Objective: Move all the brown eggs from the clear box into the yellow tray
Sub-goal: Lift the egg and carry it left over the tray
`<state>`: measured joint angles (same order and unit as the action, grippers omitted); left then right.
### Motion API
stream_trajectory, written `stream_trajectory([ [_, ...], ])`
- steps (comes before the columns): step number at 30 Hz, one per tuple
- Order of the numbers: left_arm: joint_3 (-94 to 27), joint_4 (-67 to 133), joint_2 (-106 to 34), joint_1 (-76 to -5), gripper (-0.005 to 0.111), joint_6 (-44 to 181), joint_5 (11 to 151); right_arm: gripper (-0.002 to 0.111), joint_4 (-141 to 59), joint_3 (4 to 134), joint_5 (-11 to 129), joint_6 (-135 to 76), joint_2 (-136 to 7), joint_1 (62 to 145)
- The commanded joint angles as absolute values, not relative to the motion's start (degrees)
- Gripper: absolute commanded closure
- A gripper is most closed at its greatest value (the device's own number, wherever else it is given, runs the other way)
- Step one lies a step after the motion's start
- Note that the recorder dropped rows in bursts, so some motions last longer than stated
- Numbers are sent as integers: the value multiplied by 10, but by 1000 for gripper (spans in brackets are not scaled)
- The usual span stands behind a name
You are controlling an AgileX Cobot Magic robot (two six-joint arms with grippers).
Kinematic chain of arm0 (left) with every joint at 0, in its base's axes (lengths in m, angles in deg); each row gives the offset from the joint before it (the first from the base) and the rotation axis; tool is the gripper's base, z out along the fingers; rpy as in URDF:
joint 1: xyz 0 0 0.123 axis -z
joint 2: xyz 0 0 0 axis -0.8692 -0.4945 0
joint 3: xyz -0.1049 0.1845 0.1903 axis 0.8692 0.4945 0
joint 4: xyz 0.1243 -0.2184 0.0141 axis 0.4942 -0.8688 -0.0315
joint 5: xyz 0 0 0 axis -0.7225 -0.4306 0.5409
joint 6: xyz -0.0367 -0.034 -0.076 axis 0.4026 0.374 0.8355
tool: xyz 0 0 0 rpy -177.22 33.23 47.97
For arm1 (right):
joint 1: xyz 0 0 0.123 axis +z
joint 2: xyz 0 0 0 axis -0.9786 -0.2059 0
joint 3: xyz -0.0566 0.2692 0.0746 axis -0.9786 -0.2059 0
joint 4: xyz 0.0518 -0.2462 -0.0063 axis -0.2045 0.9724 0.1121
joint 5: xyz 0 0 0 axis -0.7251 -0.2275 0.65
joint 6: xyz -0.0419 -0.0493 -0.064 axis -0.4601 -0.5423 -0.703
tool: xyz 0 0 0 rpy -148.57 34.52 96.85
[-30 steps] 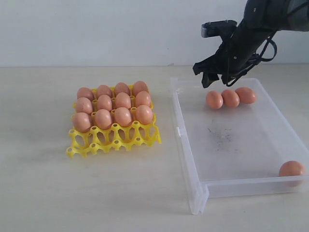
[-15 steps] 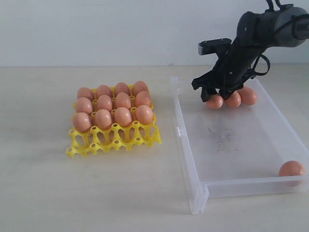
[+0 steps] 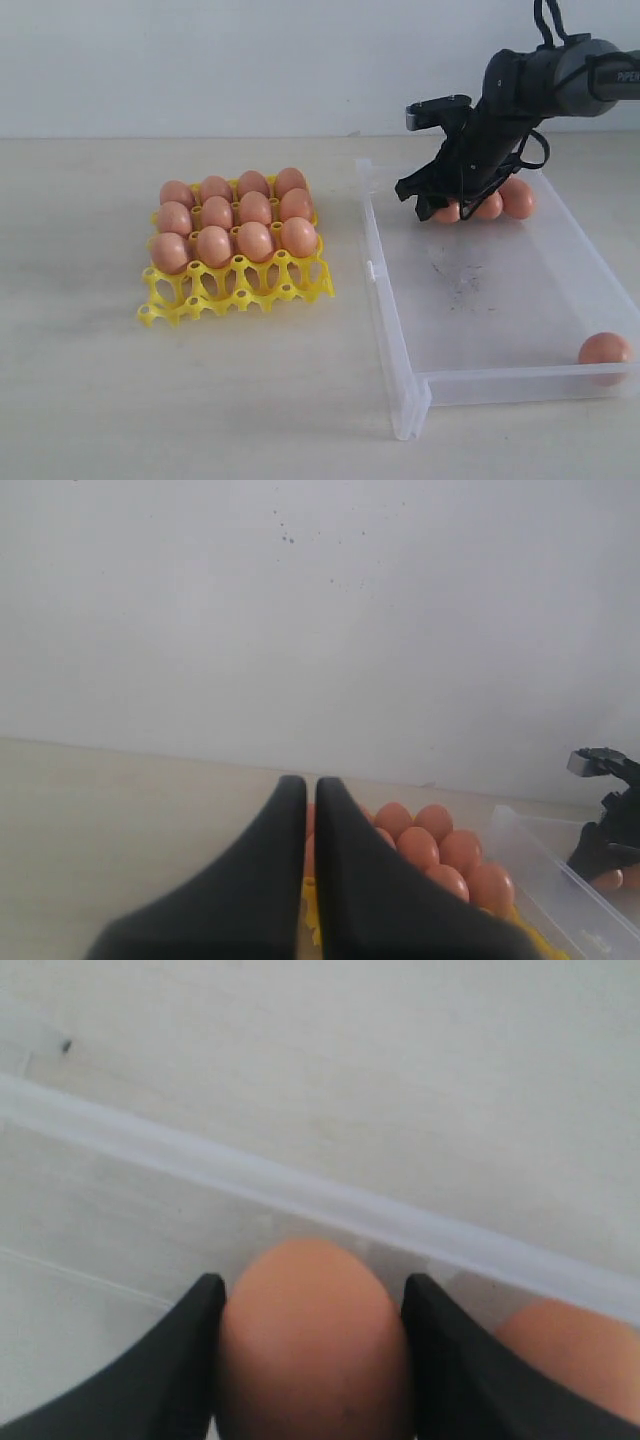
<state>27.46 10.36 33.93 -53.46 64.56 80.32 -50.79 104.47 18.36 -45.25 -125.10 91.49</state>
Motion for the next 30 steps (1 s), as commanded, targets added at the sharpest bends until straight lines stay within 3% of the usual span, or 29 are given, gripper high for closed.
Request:
stream_trajectory([
  [1,273,98,341,-531,103,650,812,109,-508,1047,162,-477,-1241,913],
  [6,273,98,341,-531,103,650,812,109,-587,1040,147,-523,-1210,913],
  [14,273,98,341,-531,103,650,812,109,-744,872,342,-637,-1083,913],
  [19,273,98,341,-531,103,650,812,109,-973,773,420,-866,-1001,918],
  [26,273,98,341,-531,103,650,812,109,-1408,725,339,-1313,-953,968],
  [30,273,98,341,-531,103,650,812,109,-1408,739,214,-1405,-953,1013],
])
